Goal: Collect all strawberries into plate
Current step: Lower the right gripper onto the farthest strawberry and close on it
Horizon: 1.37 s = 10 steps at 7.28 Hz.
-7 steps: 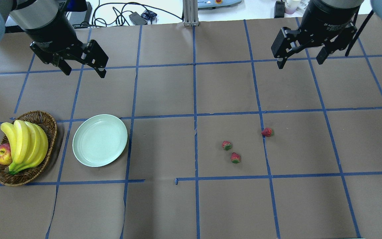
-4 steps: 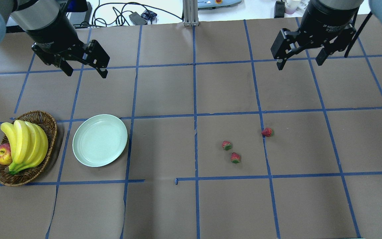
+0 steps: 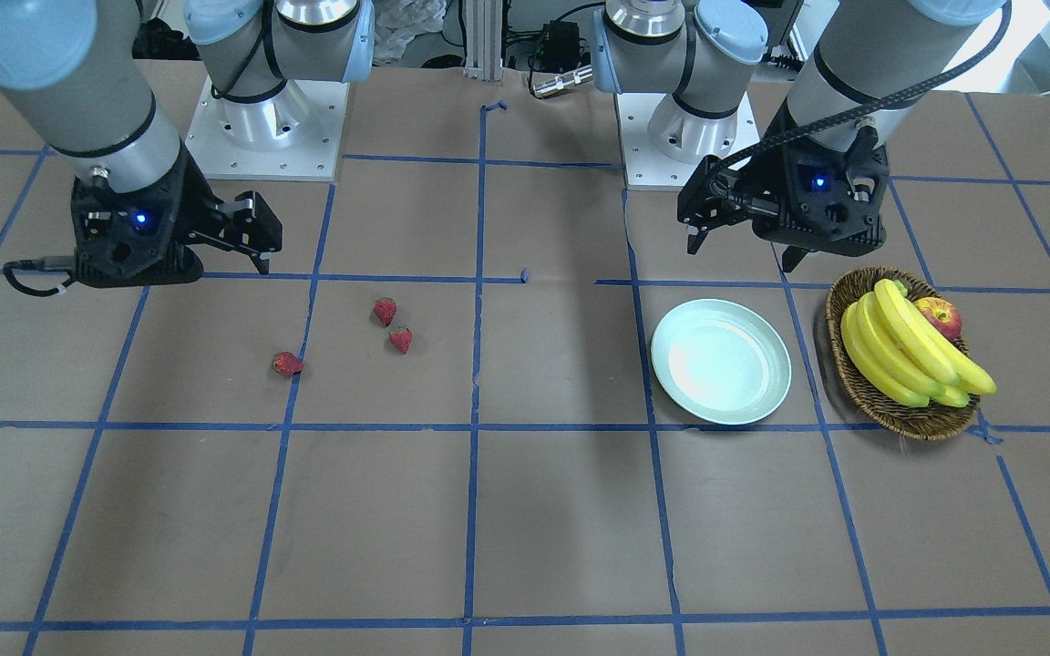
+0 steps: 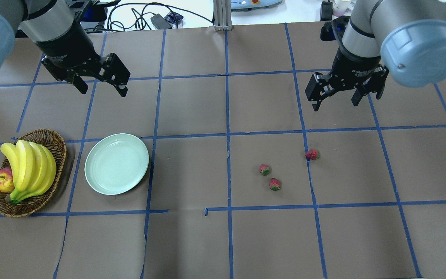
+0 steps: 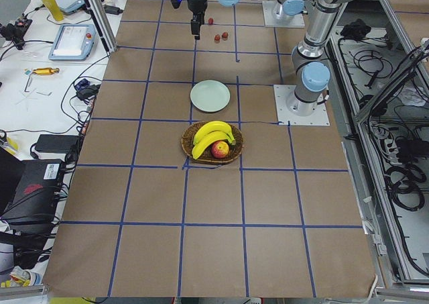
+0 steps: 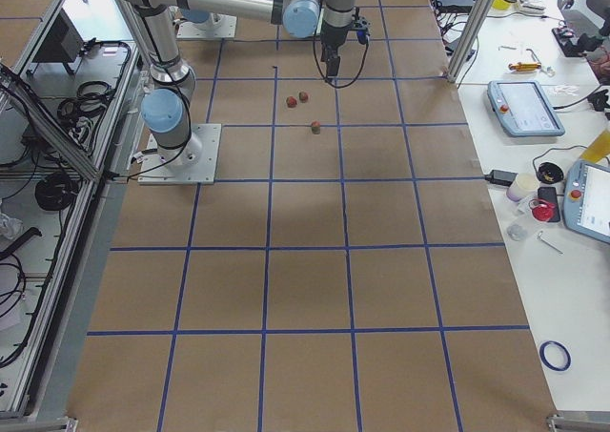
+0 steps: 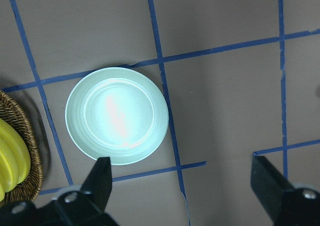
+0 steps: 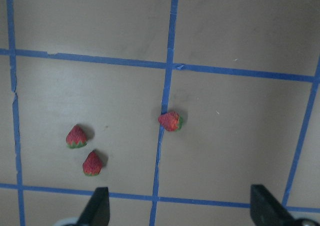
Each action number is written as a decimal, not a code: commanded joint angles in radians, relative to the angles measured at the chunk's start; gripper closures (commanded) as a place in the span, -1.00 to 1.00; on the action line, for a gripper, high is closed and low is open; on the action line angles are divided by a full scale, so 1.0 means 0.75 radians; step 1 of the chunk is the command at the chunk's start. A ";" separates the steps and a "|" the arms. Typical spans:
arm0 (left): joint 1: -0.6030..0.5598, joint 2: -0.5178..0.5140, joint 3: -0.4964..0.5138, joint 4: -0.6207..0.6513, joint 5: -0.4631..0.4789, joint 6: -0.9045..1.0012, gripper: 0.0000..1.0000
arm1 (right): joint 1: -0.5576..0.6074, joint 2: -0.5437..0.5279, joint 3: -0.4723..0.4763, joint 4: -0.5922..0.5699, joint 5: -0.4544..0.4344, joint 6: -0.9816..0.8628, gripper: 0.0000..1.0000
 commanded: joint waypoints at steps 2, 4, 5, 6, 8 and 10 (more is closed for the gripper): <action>-0.004 -0.001 -0.004 0.001 0.001 0.001 -1.00 | 0.000 0.133 0.393 -0.581 -0.007 -0.002 -1.00; -0.004 0.003 -0.006 0.003 0.001 0.001 -1.00 | 0.000 0.168 0.478 -0.651 -0.066 -0.002 -1.00; -0.004 0.005 -0.008 0.025 0.001 -0.001 -1.00 | 0.000 0.188 0.476 -0.706 -0.066 -0.002 -1.00; -0.004 0.022 -0.035 0.054 0.003 -0.013 -0.95 | 0.000 0.198 0.480 -0.739 -0.054 0.000 -1.00; -0.004 0.062 -0.092 0.105 0.001 -0.155 -1.00 | 0.000 0.203 0.482 -0.754 -0.046 0.002 -1.00; -0.004 0.063 -0.094 0.105 0.001 -0.162 -1.00 | 0.000 0.207 0.482 -0.756 -0.044 0.002 -1.00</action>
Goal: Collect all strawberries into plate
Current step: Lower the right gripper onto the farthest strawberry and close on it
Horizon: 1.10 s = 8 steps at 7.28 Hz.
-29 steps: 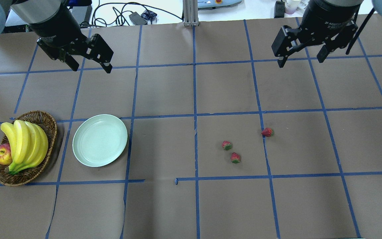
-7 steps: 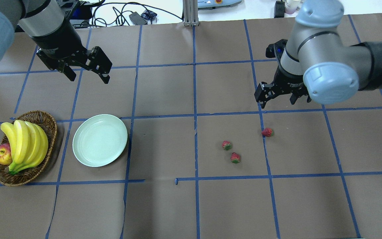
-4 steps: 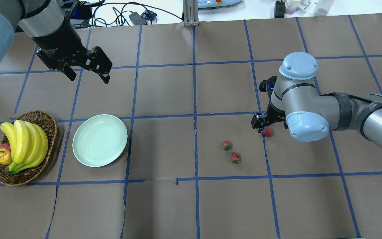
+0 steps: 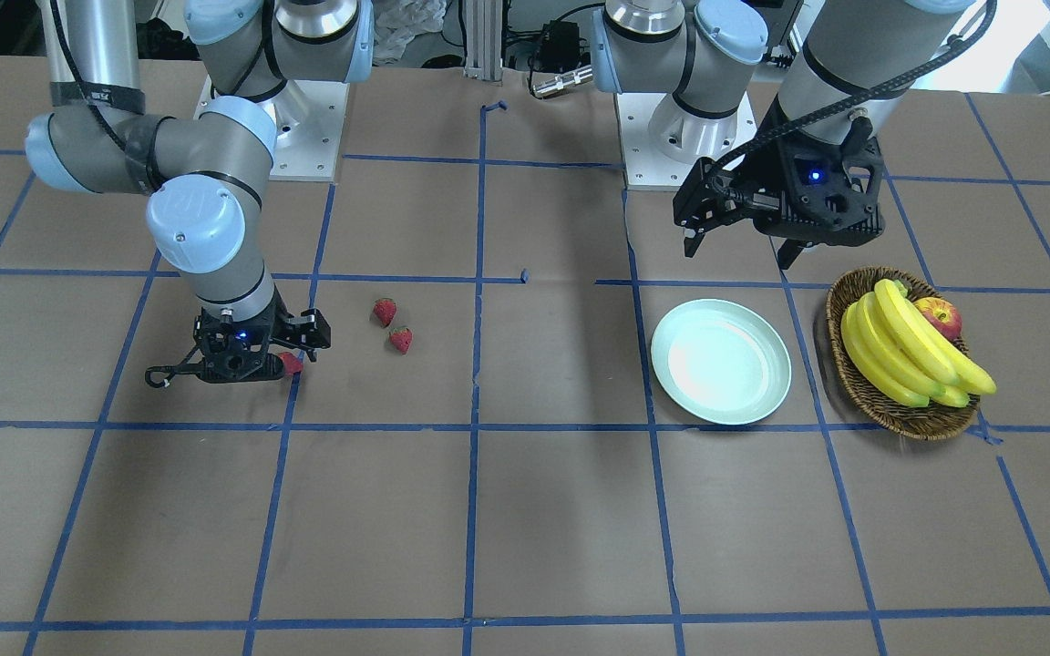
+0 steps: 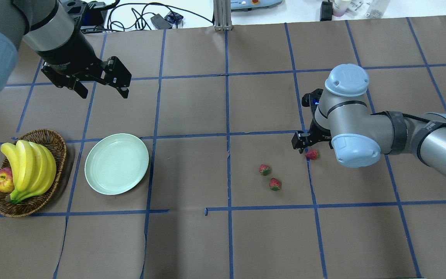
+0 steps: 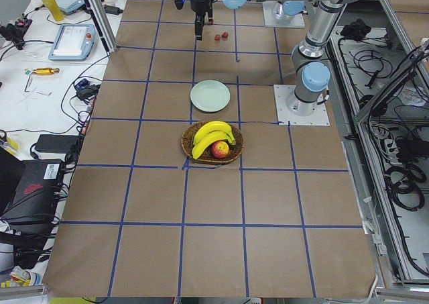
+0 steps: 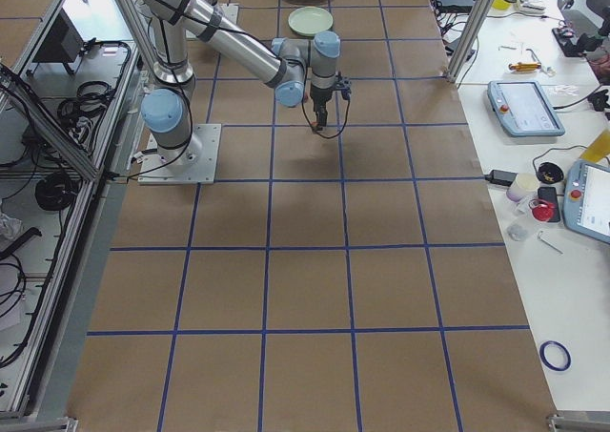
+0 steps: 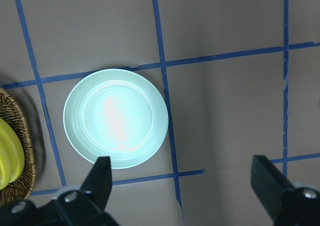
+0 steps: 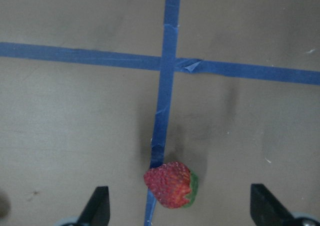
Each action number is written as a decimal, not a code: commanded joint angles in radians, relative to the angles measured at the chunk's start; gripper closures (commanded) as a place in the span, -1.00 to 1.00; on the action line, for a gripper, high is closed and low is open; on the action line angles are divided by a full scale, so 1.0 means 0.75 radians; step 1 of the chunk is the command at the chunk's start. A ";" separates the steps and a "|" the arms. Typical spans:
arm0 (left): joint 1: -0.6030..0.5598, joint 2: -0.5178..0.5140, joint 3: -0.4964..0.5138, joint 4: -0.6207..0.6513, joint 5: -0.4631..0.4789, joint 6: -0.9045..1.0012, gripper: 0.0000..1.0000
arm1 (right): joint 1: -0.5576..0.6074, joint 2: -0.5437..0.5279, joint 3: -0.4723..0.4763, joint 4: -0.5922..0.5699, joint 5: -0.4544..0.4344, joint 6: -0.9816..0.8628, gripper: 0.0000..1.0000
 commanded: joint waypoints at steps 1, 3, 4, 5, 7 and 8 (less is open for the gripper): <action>0.000 -0.002 -0.004 0.003 -0.001 -0.016 -1.00 | 0.000 0.027 0.003 -0.003 0.002 0.000 -0.84; 0.000 -0.006 -0.004 0.003 -0.001 -0.016 -1.00 | 0.000 0.041 0.001 -0.003 -0.002 0.000 -0.47; 0.000 -0.008 -0.002 0.003 -0.001 -0.016 -1.00 | 0.000 0.041 0.001 -0.005 -0.002 0.000 -0.27; 0.000 -0.008 -0.004 0.003 -0.003 -0.014 -1.00 | 0.000 0.046 0.001 -0.013 0.000 0.000 -0.24; 0.000 -0.010 -0.002 0.003 -0.003 -0.014 -1.00 | 0.000 0.072 0.003 -0.052 -0.002 0.000 -0.08; 0.000 -0.010 -0.002 0.003 -0.003 -0.012 -1.00 | 0.000 0.072 0.001 -0.054 -0.002 0.006 0.24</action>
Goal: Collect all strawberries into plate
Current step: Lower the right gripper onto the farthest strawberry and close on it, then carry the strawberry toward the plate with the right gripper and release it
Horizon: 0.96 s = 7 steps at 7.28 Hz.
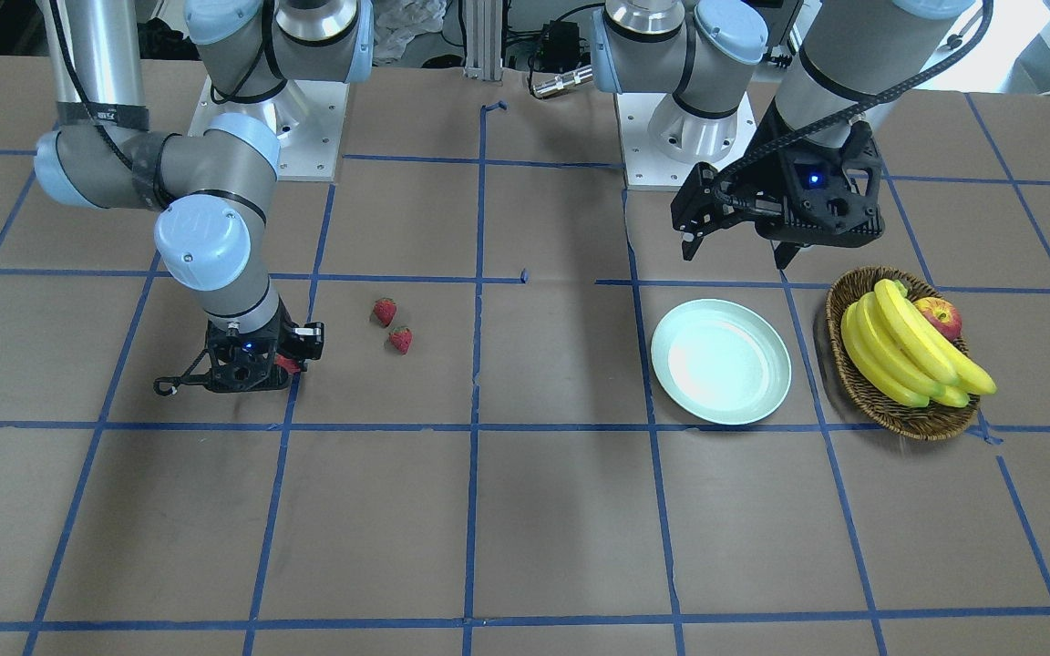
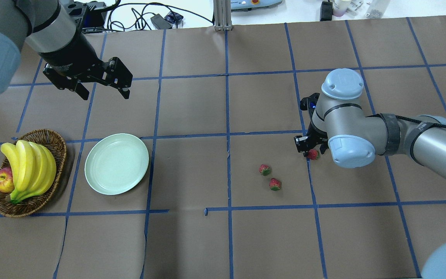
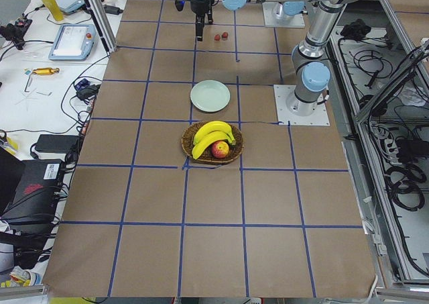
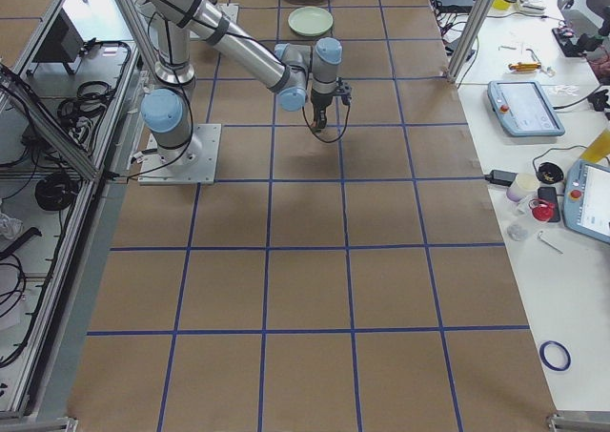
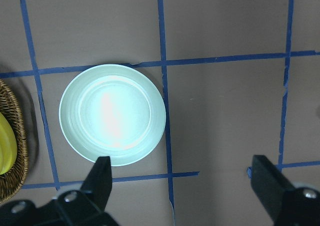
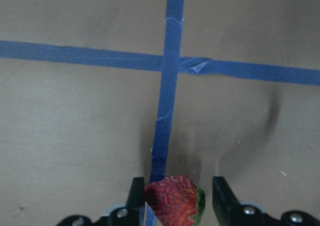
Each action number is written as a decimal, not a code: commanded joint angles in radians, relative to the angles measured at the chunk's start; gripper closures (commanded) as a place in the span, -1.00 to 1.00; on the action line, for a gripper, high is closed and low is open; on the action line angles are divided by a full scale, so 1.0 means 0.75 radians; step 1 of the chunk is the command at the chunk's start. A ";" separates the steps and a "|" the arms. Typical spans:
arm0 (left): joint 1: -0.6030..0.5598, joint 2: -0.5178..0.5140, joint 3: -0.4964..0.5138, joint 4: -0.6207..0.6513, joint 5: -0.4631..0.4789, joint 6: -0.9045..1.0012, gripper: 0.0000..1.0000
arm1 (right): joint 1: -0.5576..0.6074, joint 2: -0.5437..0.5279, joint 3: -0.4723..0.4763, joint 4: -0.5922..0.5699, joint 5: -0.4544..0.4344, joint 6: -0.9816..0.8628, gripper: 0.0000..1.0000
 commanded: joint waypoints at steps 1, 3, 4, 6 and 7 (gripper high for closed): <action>0.000 -0.001 0.000 0.000 0.000 0.000 -1.00 | 0.000 -0.001 -0.022 -0.011 0.000 0.015 0.74; 0.000 -0.001 0.000 0.000 0.000 0.002 -1.00 | 0.000 -0.013 -0.042 -0.015 0.020 0.023 1.00; 0.000 -0.001 0.006 0.000 0.000 0.002 -1.00 | 0.000 -0.017 -0.089 -0.007 0.041 0.043 1.00; 0.000 -0.001 0.008 0.000 0.000 0.004 -1.00 | 0.112 -0.044 -0.191 0.011 0.194 0.318 1.00; 0.000 0.001 0.004 0.000 0.000 0.004 -1.00 | 0.236 -0.040 -0.210 0.046 0.158 0.380 1.00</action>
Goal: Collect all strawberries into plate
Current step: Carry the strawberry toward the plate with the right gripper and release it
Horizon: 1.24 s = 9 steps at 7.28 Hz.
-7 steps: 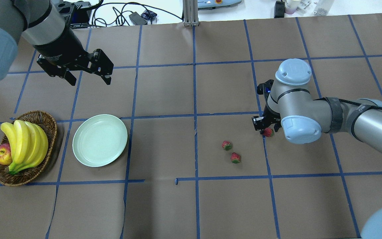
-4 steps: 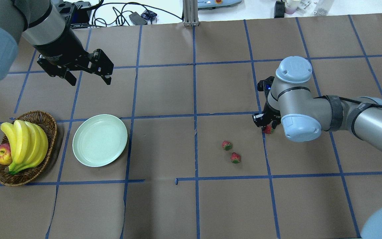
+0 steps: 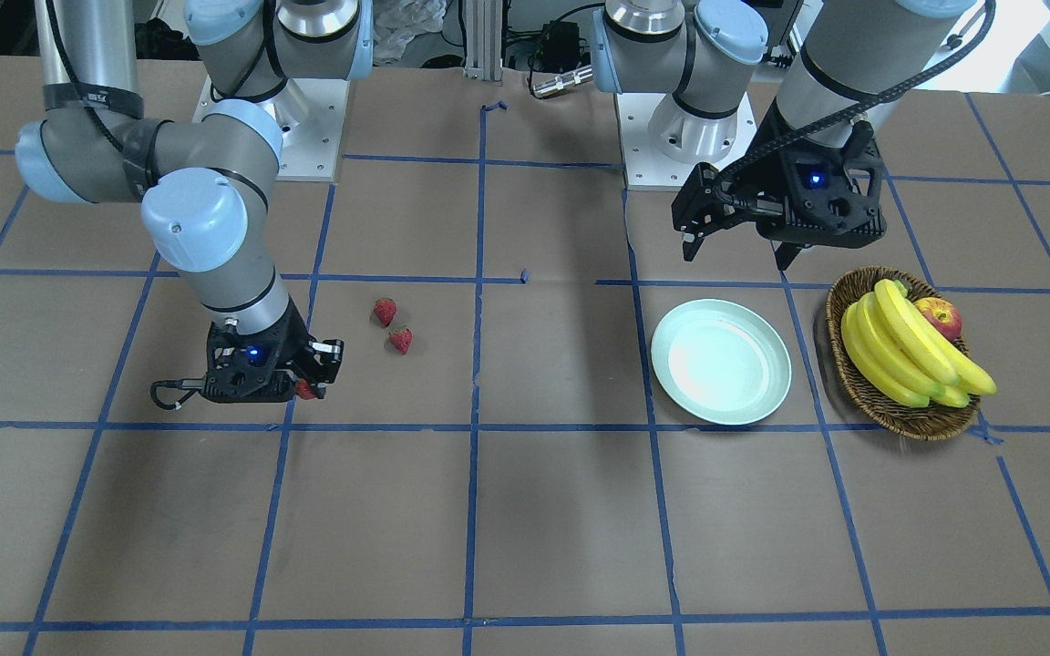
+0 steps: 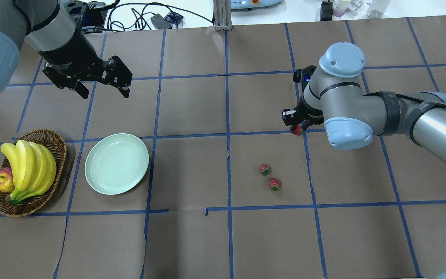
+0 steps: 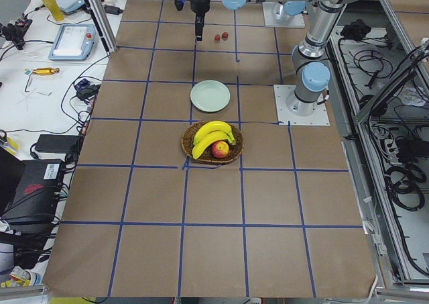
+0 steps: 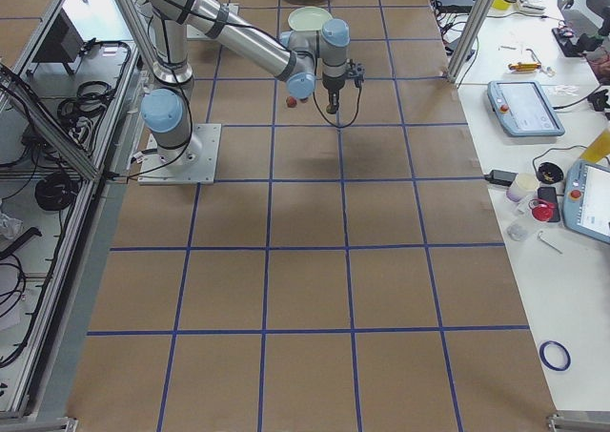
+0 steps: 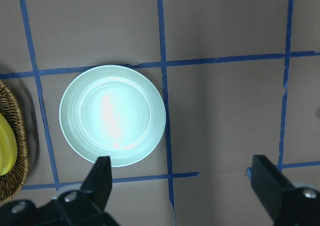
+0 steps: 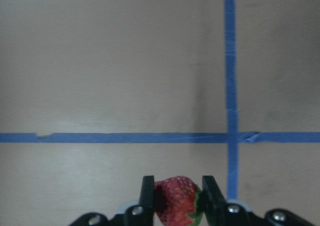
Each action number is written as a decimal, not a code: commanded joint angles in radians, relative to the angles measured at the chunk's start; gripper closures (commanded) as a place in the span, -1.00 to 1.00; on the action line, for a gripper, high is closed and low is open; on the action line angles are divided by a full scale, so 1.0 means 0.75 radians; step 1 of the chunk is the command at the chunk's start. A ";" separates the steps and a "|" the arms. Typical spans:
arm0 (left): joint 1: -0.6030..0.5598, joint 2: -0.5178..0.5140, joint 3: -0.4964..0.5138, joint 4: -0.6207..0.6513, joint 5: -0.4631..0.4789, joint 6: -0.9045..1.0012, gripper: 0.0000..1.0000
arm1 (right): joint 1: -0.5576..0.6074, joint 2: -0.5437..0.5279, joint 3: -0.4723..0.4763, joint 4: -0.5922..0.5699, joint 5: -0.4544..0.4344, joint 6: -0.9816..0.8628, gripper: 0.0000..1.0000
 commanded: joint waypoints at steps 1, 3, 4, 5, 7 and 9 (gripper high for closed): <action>0.000 0.001 0.000 0.000 0.000 0.001 -1.00 | 0.266 0.005 -0.069 0.029 -0.036 0.324 1.00; 0.000 -0.001 0.011 0.000 0.002 0.001 -1.00 | 0.536 0.121 -0.128 0.004 -0.149 0.668 1.00; 0.000 0.001 0.007 0.000 0.002 0.003 -1.00 | 0.600 0.189 -0.149 -0.073 -0.114 0.791 0.99; 0.000 -0.001 0.007 0.000 0.002 0.003 -1.00 | 0.625 0.226 -0.139 -0.096 -0.104 0.857 0.95; 0.000 0.003 0.005 0.000 0.002 0.003 -1.00 | 0.626 0.222 -0.132 -0.076 -0.128 0.847 -0.98; 0.000 0.001 0.005 0.000 0.002 0.003 -1.00 | 0.622 0.218 -0.132 -0.072 -0.139 0.784 -1.00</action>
